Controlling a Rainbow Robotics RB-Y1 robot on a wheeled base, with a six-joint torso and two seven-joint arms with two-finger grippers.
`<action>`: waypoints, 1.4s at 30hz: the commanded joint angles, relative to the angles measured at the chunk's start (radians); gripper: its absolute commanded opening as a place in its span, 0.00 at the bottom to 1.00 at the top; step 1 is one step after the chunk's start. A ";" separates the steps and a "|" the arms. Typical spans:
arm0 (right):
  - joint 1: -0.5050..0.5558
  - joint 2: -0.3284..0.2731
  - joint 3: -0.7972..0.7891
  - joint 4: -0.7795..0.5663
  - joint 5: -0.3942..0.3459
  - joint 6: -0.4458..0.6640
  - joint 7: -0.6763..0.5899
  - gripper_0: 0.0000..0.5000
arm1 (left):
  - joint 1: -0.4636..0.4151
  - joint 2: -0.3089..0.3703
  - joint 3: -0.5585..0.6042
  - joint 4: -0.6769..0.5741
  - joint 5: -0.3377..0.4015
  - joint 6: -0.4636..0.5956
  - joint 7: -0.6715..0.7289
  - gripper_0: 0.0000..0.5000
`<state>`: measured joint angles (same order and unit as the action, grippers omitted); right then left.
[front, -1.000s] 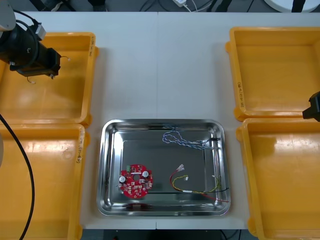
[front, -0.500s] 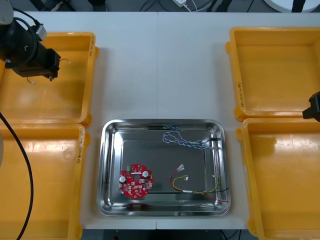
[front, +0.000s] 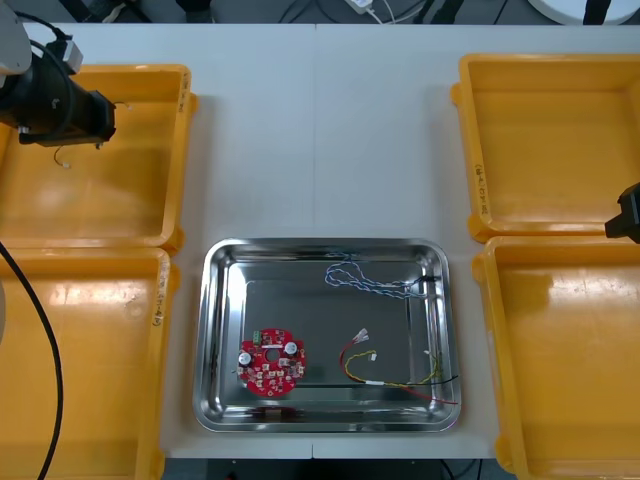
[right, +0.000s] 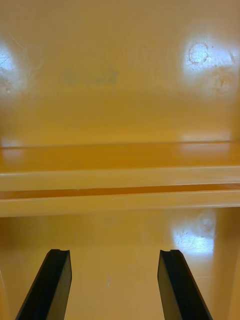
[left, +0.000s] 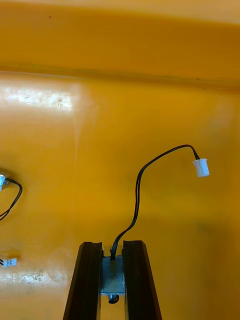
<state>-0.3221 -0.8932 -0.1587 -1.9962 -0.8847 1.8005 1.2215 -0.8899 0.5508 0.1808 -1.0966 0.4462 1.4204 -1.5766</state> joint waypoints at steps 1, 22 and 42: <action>0.005 -0.041 -0.032 -0.023 0.000 -0.001 0.024 1.00 | 0.042 0.003 -0.006 -0.035 -0.004 -0.055 0.033 0.67; 0.005 -0.041 -0.032 -0.023 0.000 -0.001 0.024 1.00 | 0.147 0.008 0.126 -0.428 0.046 0.371 0.038 1.00; 0.005 -0.041 -0.032 -0.023 0.000 -0.001 0.024 1.00 | 0.206 0.029 0.100 -0.494 0.098 0.242 0.063 1.00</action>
<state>-0.3220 -0.8932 -0.1587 -1.9963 -0.8847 1.8005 1.2215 -0.6893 0.5505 0.2916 -1.5660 0.5406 1.7198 -1.5766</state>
